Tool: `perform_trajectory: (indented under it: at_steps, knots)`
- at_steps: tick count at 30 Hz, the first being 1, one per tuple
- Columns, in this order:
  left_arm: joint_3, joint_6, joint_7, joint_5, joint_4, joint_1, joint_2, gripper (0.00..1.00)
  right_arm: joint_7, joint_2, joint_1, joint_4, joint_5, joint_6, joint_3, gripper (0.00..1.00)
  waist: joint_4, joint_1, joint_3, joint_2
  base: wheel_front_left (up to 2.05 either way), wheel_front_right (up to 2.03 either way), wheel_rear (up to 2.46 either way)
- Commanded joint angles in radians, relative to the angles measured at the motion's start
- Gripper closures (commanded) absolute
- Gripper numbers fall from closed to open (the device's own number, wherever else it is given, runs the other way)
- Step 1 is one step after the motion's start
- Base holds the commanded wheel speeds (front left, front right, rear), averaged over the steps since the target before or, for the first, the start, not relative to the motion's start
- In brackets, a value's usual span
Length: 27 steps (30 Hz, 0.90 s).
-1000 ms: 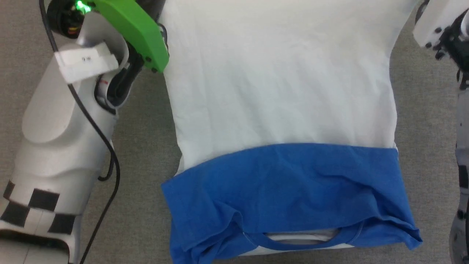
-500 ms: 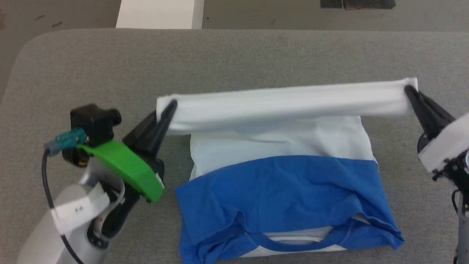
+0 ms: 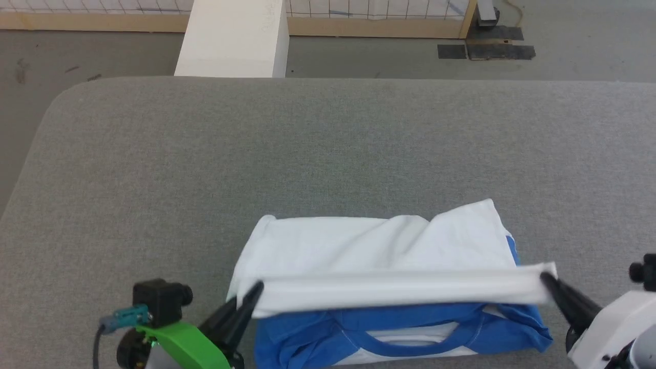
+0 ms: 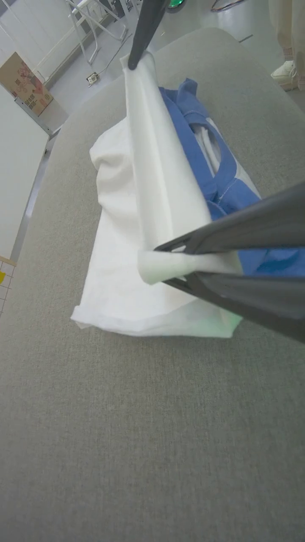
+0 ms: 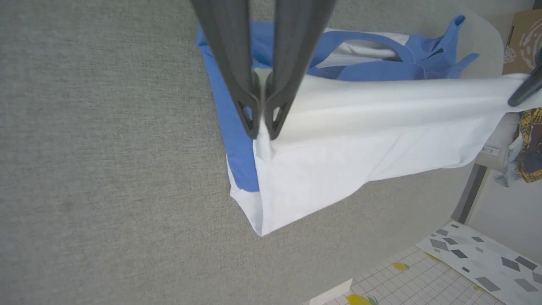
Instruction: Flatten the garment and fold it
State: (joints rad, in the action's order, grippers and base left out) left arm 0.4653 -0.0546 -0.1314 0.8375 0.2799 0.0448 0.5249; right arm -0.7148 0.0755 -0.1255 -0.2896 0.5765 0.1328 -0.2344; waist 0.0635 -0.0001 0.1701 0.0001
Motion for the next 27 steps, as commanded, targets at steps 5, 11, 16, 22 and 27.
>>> perform_trajectory:
  at_steps: [5, 11, 16, 22, 27]
  knots:
    - [0.027, 0.002, -0.026, 0.035, -0.059, 0.048, -0.009, 1.0, -0.016, -0.007, -0.055, 0.039, -0.015, -0.002, 0.03, 1.0, -0.005, 0.0001, -0.003, -0.0001, 0.0, 0.0, 0.0]
    - [0.069, 0.004, -0.085, 0.063, -0.136, 0.058, -0.022, 1.0, -0.008, 0.005, -0.062, 0.092, -0.039, -0.002, 0.041, 1.0, -0.005, 0.0001, -0.011, -0.0001, 0.0, 0.0, 0.0]
    - [0.091, 0.021, -0.096, 0.069, -0.206, 0.028, -0.049, 1.0, 0.018, 0.005, -0.037, 0.146, -0.06, -0.002, 0.062, 1.0, -0.002, 0.0001, -0.024, -0.0001, 0.0, 0.0, 0.0]
    - [0.1, 0.043, -0.09, 0.072, -0.292, -0.031, -0.088, 0.75, 0.054, -0.002, 0.011, 0.22, -0.076, -0.002, 0.087, 0.0, -0.005, 0.0001, -0.033, -0.0001, 0.0, 0.0, 0.0]
    - [0.091, 0.056, -0.075, 0.083, -0.3, -0.051, -0.102, 0.0, 0.066, -0.001, 0.033, 0.225, -0.073, -0.002, 0.09, 0.0, -0.006, 0.0001, -0.03, -0.0001, 0.0, 0.0, 0.0]
